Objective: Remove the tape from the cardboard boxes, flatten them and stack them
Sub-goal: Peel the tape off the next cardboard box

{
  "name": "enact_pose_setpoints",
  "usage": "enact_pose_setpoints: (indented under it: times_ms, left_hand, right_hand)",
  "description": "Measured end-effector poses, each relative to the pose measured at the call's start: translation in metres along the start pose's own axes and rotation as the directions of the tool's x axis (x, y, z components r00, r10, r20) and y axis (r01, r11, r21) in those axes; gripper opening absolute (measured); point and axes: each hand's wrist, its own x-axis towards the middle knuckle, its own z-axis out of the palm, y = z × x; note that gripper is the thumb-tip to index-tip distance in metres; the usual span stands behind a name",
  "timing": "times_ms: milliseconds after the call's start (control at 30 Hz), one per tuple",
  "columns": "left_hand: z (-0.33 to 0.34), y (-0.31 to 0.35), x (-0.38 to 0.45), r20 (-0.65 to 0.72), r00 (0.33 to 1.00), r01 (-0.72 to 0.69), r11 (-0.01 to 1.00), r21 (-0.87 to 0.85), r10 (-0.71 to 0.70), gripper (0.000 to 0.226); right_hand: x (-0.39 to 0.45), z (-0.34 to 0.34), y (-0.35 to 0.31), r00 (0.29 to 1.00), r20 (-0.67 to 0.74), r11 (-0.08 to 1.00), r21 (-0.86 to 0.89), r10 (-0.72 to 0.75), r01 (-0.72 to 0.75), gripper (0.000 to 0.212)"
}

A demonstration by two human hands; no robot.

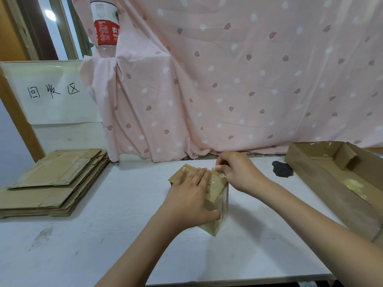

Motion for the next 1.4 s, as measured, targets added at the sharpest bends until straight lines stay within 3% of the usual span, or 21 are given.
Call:
enact_pose_setpoints:
  times_ms: [167,367,433,500,533,667,767,967,1267,1400]
  left_hand:
    - [-0.003,0.002,0.000,0.008,1.000,-0.013,1.000,-0.008,0.013,0.102]
    - [-0.003,0.000,0.001,0.019,1.000,0.002,1.000,-0.014,-0.002,0.102]
    - [-0.004,0.000,0.001,0.027,1.000,0.007,1.000,-0.012,-0.006,0.102]
    - [-0.004,0.000,0.001,0.030,1.000,0.004,1.000,-0.010,-0.003,0.101]
    - [-0.004,0.000,0.002,0.031,1.000,-0.001,1.000,-0.008,0.001,0.101]
    - [-0.010,-0.006,0.008,0.123,0.990,-0.063,0.998,-0.006,0.064,0.112]
    - [-0.014,-0.008,0.011,0.209,0.973,-0.113,0.992,0.048,0.101,0.120]
    - [-0.014,0.013,0.018,0.174,0.977,-0.147,0.979,0.141,0.122,0.106]
    - [-0.001,0.072,0.052,0.099,0.982,-0.169,0.983,0.071,0.162,0.106]
    - [0.007,0.106,0.073,0.101,0.979,-0.186,0.980,0.075,0.178,0.106]
  right_hand:
    - [0.004,-0.001,0.011,0.982,0.082,0.970,0.162,0.169,-0.180,0.017]
    - [-0.001,0.010,0.019,0.930,0.210,0.720,0.591,0.300,-0.365,0.023]
    - [-0.002,0.004,0.017,0.938,0.188,0.650,0.681,0.290,-0.337,0.022]
    - [0.005,-0.021,0.015,0.957,0.054,0.560,0.801,0.286,-0.212,0.025]
    - [0.010,-0.039,0.013,0.962,-0.010,0.570,0.807,0.273,-0.153,0.026]
    - [0.006,-0.070,0.019,0.975,-0.085,0.813,0.569,0.206,-0.122,0.010]
    - [-0.011,-0.057,0.040,0.968,-0.048,0.780,0.603,0.247,-0.169,0.004]
    - [-0.030,-0.059,0.060,0.960,-0.030,0.797,0.564,0.280,-0.215,0.012]
    - [-0.059,-0.116,0.103,0.963,0.052,0.901,0.343,0.264,-0.266,0.012]
    - [-0.083,-0.155,0.131,0.952,-0.030,0.932,0.216,0.305,-0.292,0.008]
